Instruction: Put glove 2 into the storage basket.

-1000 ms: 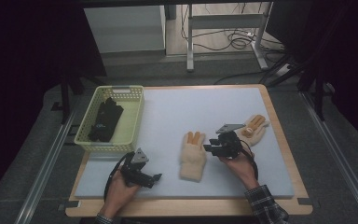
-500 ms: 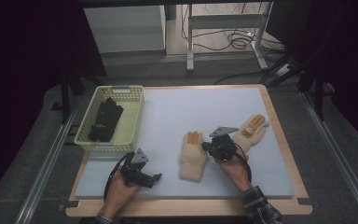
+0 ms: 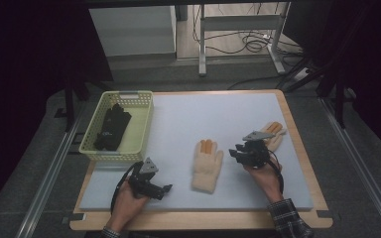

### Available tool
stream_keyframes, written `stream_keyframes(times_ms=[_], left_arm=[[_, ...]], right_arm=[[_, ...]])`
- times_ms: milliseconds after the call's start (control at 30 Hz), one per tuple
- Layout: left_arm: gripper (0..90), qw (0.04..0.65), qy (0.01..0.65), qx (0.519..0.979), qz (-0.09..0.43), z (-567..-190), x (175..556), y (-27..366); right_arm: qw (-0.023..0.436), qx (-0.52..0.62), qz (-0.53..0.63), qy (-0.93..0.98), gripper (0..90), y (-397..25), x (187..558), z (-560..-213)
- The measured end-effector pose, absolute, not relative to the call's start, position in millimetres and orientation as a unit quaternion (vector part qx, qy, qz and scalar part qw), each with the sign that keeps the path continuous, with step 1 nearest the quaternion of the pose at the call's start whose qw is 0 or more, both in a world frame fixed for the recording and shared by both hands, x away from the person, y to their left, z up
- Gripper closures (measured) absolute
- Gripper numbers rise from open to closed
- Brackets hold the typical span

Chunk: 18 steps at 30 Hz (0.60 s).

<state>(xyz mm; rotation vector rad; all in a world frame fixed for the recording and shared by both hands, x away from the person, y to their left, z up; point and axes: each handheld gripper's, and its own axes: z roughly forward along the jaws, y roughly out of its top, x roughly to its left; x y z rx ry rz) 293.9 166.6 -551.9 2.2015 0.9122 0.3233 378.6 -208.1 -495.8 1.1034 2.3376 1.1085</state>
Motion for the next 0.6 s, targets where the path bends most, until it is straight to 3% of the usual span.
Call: stream_keyframes(times_ms=[367, 600], left_arm=[[2.3, 0.36, 0.354, 0.854, 0.125, -552, 294, 167], [2.4, 0.36, 0.354, 0.854, 0.125, -552, 294, 167]], right_arm=[[0.22, 0.452, 0.367, 0.783, 56.1, -272, 397, -482], [0.243, 0.482, 0.354, 0.764, 45.8, -302, 408, -481]])
